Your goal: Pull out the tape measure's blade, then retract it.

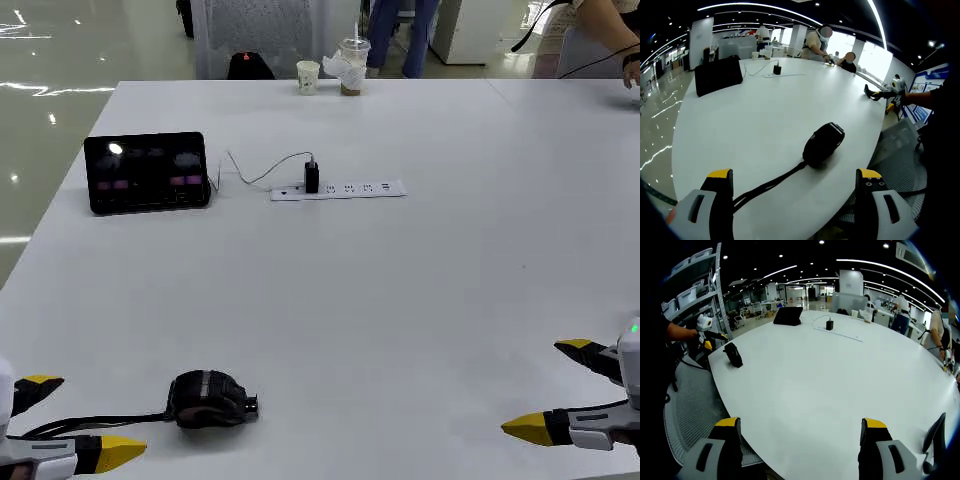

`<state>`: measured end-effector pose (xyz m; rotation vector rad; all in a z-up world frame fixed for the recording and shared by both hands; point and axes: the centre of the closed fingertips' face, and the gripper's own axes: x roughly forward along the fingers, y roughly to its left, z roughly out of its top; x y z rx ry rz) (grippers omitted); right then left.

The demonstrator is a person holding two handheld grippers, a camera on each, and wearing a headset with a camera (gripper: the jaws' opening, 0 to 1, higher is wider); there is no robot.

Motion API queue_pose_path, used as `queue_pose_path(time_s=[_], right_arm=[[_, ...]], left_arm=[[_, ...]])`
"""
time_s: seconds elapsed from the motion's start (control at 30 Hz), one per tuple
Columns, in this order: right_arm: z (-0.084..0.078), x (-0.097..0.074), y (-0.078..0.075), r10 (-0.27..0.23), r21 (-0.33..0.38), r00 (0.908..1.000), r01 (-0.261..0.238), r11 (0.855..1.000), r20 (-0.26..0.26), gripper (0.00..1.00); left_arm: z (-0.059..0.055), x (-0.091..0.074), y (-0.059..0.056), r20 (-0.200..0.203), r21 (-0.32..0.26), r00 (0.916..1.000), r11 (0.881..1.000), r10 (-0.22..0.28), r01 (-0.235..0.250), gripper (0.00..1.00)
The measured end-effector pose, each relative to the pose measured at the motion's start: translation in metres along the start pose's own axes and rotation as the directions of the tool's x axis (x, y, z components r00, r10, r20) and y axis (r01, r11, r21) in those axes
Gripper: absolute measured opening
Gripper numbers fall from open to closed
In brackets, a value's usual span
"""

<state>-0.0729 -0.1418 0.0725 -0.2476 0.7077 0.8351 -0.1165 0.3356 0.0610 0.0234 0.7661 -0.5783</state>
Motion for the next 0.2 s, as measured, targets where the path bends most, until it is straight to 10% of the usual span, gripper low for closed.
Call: queue_pose_path(time_s=[0.2], right_arm=[[-0.0035, 0.0000, -0.0012, 0.003, 0.004, 1.0000, -0.003, 1.000, -0.004, 0.99]], left_arm=[[-0.0008, -0.0009, 0.0000, -0.002, -0.001, 1.0000, 1.000, 0.001, -0.001, 0.99]])
